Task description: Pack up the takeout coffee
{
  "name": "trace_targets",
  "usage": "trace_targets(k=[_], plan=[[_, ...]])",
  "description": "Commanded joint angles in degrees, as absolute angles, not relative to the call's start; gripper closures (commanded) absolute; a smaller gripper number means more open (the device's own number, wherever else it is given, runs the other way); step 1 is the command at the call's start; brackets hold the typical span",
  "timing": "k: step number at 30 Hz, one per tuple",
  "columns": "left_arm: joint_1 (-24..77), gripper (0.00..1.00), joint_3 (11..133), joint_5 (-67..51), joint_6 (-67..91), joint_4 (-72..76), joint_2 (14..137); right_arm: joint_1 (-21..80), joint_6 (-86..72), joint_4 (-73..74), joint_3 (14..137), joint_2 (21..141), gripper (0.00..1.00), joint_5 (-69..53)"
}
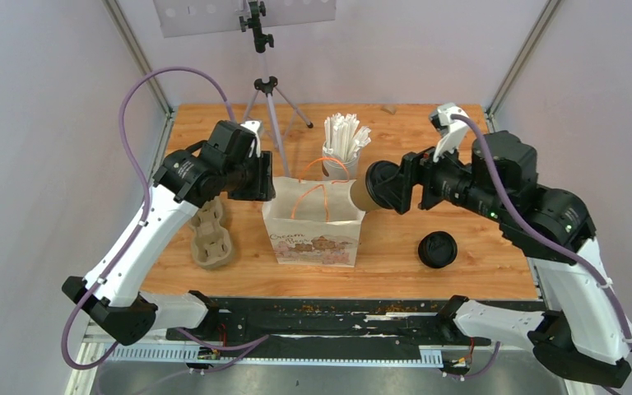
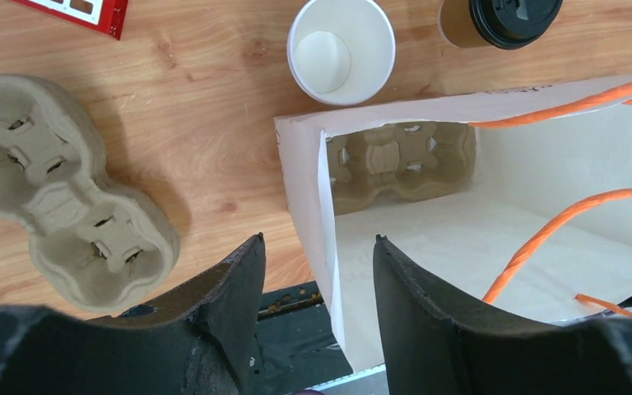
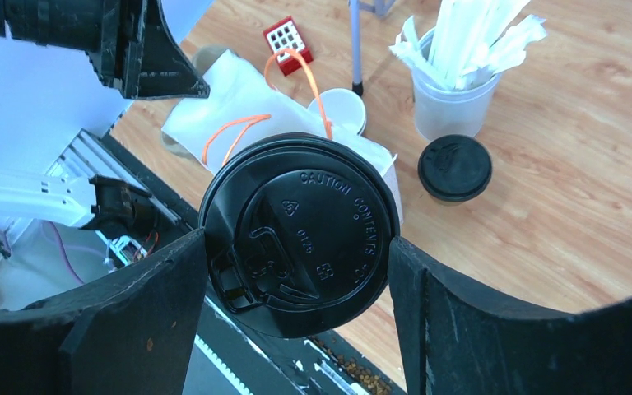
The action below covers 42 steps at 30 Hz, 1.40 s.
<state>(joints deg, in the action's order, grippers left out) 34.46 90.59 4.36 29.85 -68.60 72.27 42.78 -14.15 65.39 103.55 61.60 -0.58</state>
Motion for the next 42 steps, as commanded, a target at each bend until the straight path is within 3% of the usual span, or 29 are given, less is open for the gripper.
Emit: trace_targets(k=[1,13,21,28,37,42], plan=[[34.2,0.42,92.5,3.5,28.5,-66.7,72.6,44.6,-16.2,57.1,98.2,61.1,0.41,-1.7],[33.4,0.45,88.9,-2.8,32.3,-65.6,69.5,48.6,-3.1,43.8,86.8,63.0,0.42,-0.4],[31.6,0.35,91.6,-3.3,31.8,-70.0,68.6,55.2,4.8,43.3,84.7,64.3,0.42,3.0],[31.6,0.34,86.6,-5.8,31.7,-67.4,63.6,65.2,8.0,43.2,82.1,63.2,0.43,7.1],[31.6,0.41,81.2,-3.9,30.1,-64.4,59.6,73.7,11.1,43.0,79.1,62.9,0.45,12.2],[31.6,0.45,78.0,-9.5,29.5,-61.4,57.6,77.5,12.1,42.5,77.9,63.4,0.45,16.1]])
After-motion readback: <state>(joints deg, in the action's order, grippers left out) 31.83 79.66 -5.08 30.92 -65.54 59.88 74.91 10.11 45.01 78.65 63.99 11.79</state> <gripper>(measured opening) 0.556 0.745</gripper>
